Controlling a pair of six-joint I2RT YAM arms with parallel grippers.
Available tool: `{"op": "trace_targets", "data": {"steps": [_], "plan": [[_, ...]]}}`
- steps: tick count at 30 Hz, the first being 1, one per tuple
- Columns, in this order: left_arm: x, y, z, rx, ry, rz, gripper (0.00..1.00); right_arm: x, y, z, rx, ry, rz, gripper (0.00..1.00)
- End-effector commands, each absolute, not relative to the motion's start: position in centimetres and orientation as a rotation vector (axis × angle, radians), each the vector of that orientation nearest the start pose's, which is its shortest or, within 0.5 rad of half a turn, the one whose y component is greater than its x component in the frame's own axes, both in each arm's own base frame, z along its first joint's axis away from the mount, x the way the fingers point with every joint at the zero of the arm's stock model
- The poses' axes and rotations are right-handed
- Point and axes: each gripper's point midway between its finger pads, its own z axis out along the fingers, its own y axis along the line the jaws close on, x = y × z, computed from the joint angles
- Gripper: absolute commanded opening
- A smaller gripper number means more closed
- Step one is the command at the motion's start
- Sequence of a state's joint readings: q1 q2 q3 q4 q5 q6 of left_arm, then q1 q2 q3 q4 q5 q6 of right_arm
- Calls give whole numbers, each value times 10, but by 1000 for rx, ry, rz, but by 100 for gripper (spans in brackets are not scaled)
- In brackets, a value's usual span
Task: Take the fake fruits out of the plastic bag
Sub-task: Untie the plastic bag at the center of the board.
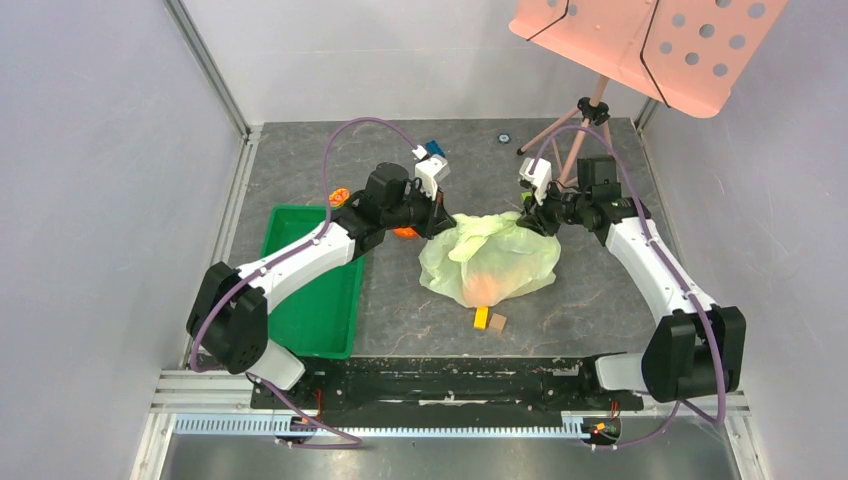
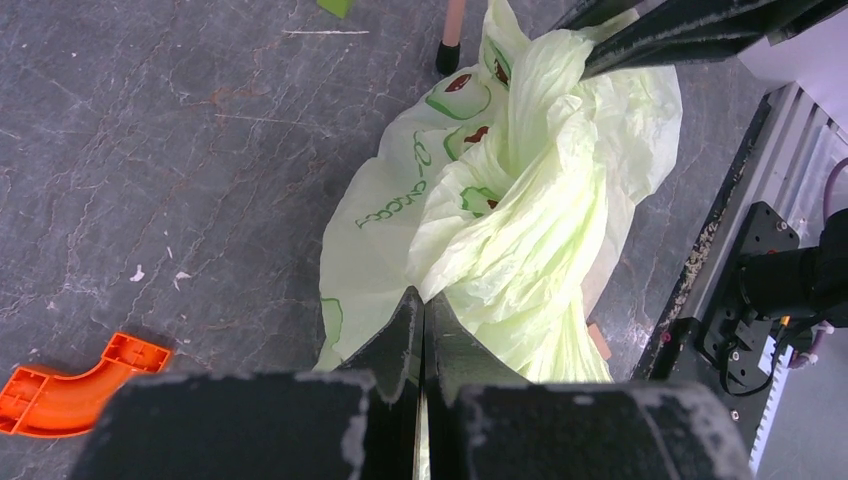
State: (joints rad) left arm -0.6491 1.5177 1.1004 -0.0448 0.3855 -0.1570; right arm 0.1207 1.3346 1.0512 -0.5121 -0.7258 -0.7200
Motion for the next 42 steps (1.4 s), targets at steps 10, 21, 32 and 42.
{"op": "trace_targets", "data": {"steps": [10,21,32,42], "plan": [[336,-310,211,575,1958,-770,2,340,125,241,-693,1737,426,0],[325,-281,201,315,1997,-819,2,318,135,254,39,1601,892,0],[309,-262,209,261,1966,-807,2,274,107,275,366,1233,1046,0],[278,-284,258,526,1845,-970,59,275,125,273,118,1393,903,0]]}}
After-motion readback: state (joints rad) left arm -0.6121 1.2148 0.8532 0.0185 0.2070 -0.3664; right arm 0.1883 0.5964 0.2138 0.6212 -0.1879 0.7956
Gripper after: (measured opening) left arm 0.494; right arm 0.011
